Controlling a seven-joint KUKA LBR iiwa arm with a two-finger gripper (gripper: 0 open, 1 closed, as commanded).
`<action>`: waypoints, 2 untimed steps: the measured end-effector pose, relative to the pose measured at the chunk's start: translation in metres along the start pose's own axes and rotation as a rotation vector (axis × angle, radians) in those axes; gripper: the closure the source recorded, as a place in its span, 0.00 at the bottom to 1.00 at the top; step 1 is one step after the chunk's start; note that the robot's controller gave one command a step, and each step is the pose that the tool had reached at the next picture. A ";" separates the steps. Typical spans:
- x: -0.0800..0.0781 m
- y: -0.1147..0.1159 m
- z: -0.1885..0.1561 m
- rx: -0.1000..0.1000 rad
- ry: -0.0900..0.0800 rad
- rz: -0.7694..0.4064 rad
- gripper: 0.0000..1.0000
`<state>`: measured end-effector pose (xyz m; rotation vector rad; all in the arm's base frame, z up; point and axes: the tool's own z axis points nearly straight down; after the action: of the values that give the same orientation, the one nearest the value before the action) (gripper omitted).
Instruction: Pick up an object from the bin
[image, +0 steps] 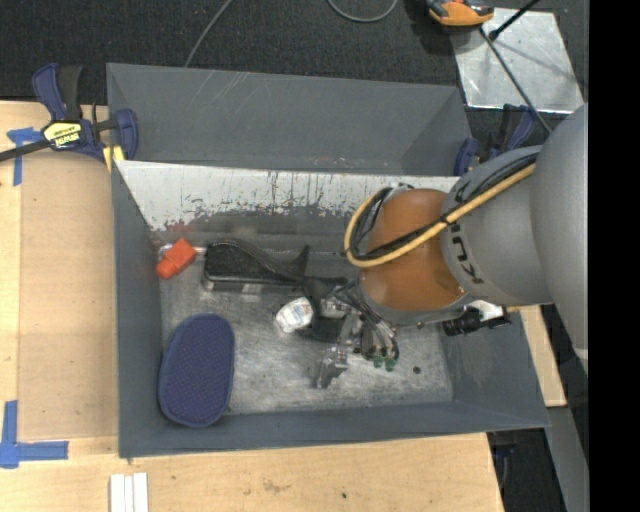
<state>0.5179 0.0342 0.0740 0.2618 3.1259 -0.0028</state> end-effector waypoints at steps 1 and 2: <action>-0.007 0.001 -0.005 -0.005 -0.025 0.000 1.00; -0.011 -0.001 -0.097 -0.004 -0.006 -0.032 1.00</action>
Offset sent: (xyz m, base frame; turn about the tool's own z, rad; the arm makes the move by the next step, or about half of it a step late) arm 0.0000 0.0000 0.0000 0.0000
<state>0.5283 0.0320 0.1706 0.2113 3.1232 0.0020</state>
